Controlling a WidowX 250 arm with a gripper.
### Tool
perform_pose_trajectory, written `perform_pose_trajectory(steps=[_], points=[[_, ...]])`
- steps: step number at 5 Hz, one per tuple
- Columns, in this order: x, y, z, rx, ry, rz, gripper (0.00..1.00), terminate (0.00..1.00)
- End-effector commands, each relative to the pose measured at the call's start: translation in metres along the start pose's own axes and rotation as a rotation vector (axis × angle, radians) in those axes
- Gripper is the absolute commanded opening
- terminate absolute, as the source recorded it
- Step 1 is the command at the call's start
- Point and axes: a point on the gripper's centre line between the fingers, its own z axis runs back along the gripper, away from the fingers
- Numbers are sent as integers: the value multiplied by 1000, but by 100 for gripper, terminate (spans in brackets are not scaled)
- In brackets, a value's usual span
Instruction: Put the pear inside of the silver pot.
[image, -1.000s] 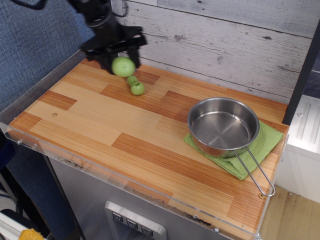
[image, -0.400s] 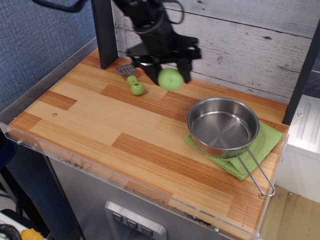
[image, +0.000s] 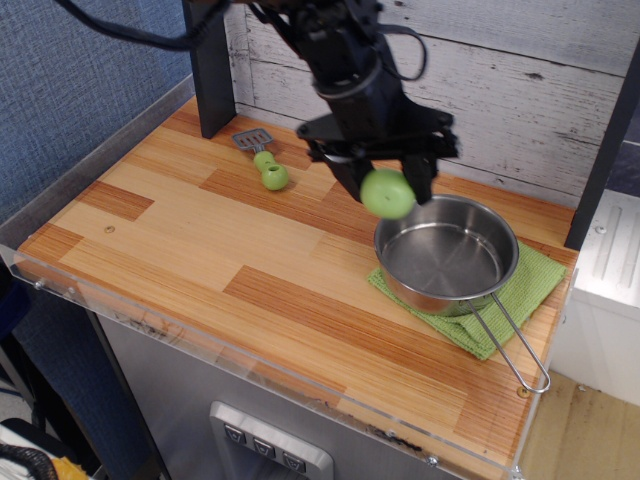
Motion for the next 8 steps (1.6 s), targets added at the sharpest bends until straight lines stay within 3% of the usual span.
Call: perform_pose_trajectory(steps=[1, 6, 8], points=[[-17, -13, 12, -17, -6, -106, 0, 0], [-4, -23, -20, -8, 52, -129, 0, 0], [-13, -29, -33, -1, 114, -203, 0, 0]])
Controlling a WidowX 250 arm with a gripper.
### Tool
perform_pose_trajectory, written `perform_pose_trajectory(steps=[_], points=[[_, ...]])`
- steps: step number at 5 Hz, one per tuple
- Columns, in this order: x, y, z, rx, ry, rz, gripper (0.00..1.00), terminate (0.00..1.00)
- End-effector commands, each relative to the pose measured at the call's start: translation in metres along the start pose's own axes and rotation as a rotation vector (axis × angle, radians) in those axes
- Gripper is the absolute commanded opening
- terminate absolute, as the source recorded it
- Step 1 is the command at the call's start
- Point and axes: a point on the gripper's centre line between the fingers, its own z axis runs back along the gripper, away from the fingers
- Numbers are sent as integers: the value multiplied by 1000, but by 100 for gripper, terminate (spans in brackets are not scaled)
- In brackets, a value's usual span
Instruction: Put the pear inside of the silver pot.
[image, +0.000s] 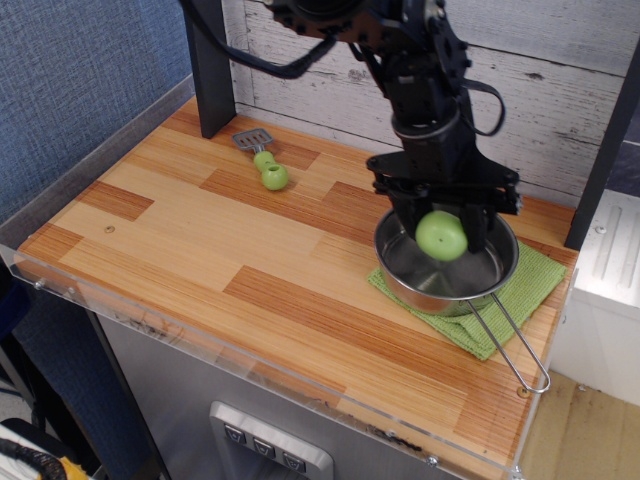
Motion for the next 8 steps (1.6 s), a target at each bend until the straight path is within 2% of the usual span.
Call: perform_pose_trajectory(steps=[1, 2, 5, 6, 8], points=[[-10, 1, 12, 20, -14, -34, 0, 0], [-9, 5, 15, 100, -1, -12, 100, 0], [-2, 8, 25, 78, -23, 12, 100, 0], [1, 9, 36, 46, -36, 52, 100, 0], [12, 1, 76, 2, -101, 94, 100, 0]])
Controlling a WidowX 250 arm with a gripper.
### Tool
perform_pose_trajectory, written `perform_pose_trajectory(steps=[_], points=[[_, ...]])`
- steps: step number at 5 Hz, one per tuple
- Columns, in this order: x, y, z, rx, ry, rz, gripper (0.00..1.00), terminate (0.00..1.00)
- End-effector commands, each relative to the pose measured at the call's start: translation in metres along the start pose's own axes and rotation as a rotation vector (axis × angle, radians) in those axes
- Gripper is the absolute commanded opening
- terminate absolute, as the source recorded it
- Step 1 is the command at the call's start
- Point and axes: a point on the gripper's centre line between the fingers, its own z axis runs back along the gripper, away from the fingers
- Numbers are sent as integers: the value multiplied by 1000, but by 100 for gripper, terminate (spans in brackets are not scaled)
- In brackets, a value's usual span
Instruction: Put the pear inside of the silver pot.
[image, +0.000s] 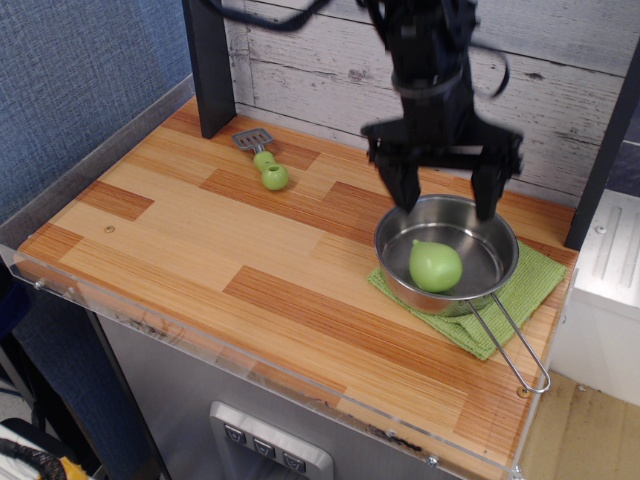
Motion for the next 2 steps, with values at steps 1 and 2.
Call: perform_pose_trajectory(steps=[1, 2], points=[[1, 3, 54, -15, -121, 5, 100, 0], [6, 13, 79, 28, -186, 27, 100, 100]])
